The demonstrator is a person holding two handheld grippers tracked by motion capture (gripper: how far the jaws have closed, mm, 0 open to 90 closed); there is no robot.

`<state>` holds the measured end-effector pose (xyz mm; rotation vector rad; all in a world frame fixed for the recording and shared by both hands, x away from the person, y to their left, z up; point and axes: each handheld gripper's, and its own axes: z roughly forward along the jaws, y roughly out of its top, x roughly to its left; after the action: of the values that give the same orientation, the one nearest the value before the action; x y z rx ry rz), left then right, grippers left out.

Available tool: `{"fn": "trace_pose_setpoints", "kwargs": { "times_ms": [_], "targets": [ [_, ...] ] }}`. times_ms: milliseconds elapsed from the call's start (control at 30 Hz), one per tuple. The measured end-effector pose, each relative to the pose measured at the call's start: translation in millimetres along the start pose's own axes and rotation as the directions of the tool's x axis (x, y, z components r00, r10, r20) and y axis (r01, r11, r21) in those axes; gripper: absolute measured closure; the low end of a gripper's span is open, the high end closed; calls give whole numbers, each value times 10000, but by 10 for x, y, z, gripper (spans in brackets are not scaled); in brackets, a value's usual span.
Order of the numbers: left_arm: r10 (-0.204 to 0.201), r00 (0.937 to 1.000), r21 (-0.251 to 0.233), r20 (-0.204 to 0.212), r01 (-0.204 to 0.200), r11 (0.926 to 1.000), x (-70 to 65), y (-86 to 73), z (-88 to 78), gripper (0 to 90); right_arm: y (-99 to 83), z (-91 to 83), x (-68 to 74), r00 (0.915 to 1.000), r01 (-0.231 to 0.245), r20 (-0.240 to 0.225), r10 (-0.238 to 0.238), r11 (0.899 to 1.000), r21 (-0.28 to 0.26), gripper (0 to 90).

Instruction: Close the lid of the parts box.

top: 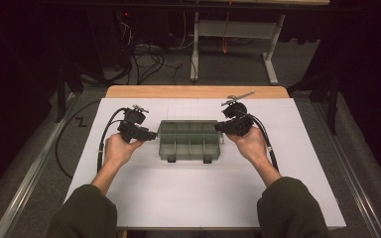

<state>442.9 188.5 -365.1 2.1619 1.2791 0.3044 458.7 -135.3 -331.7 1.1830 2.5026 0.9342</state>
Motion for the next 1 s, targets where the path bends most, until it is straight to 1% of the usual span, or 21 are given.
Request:
{"fn": "trace_pose_setpoints", "kwargs": {
  "times_ms": [100,200,300,433,533,600,733,800,867,1000],
  "targets": [
    [125,9999,-164,-107,-126,9998,-45,10,-45,568,-42,35,25,10000,57,-28,-57,10000,73,873],
    [35,10000,-237,-63,-36,9997,-40,3,-59,566,-83,68,33,10000,26,-96,-25,9999,120,873],
    [-19,10000,-386,93,23,9993,-36,-20,-70,566,-125,88,37,9999,22,-165,-20,9999,158,873],
    [143,9996,-522,261,-129,9986,-84,-38,-93,568,-185,127,37,9997,-15,-251,20,9998,221,874],
    [182,9990,-612,419,-156,9980,-125,-44,-114,570,-227,150,36,9995,-40,-316,47,9997,238,874],
    [305,9984,-618,486,-275,9977,-166,-52,-116,570,-257,164,35,9994,-35,-356,45,9996,270,874],
    [475,9970,-692,609,-432,9967,-254,-65,-103,571,-302,178,36,9992,-92,-394,103,9995,289,874],
    [520,9963,-663,682,-475,9967,-283,-84,-71,575,-323,184,36,9991,-29,-428,42,9996,295,874],
    [556,9958,-543,722,-517,9972,-297,-111,-28,575,-342,187,43,9990,-31,-443,45,9995,325,874],
    [515,9955,-520,790,-475,9975,-307,-166,28,576,-370,193,42,9989,-18,-458,34,9993,367,874]
  ]
}}
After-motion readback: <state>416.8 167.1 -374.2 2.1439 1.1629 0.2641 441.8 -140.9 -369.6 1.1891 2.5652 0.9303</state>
